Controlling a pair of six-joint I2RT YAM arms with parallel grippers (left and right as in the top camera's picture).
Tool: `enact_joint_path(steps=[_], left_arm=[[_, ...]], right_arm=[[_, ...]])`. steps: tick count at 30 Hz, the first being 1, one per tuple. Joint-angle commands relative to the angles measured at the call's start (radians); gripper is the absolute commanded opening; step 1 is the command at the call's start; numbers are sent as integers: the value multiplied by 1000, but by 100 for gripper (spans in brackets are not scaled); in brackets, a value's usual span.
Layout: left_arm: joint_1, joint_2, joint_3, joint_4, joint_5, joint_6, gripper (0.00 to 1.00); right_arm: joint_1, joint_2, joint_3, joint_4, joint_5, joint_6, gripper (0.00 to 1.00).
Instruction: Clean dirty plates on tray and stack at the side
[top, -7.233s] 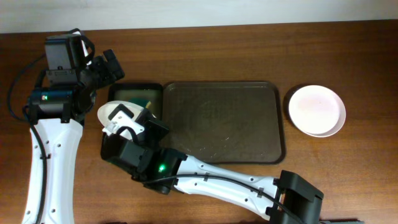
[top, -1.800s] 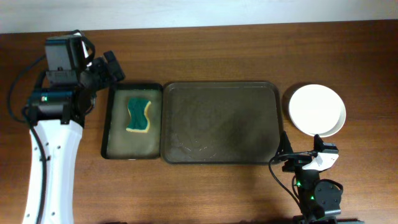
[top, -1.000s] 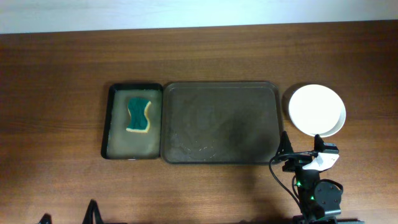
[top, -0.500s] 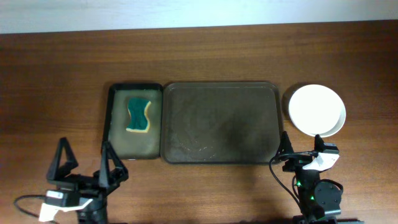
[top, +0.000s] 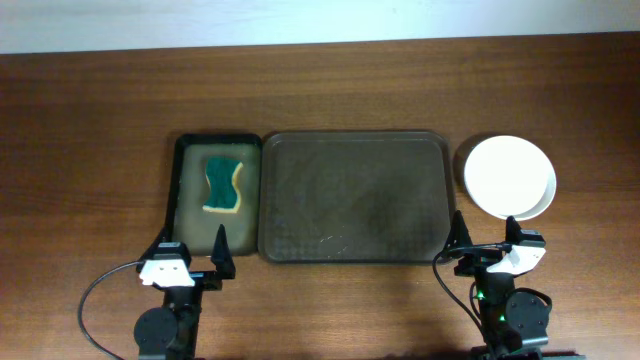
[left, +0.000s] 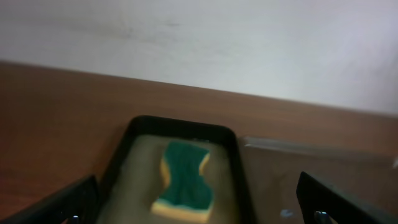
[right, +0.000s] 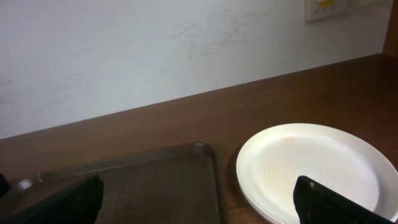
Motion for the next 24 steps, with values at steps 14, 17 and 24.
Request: enact_joint_path(steps=[14, 17, 24], left_arm=[[-1, -6, -2, -6, 3, 202, 99], [-1, -6, -2, -6, 3, 202, 99], [-1, -6, -2, -6, 3, 202, 99]], right_arm=[[-5, -6, -5, -7, 16, 5, 98], [-5, -6, -5, -4, 43, 3, 98], [-5, -4, -5, -4, 42, -173, 98]])
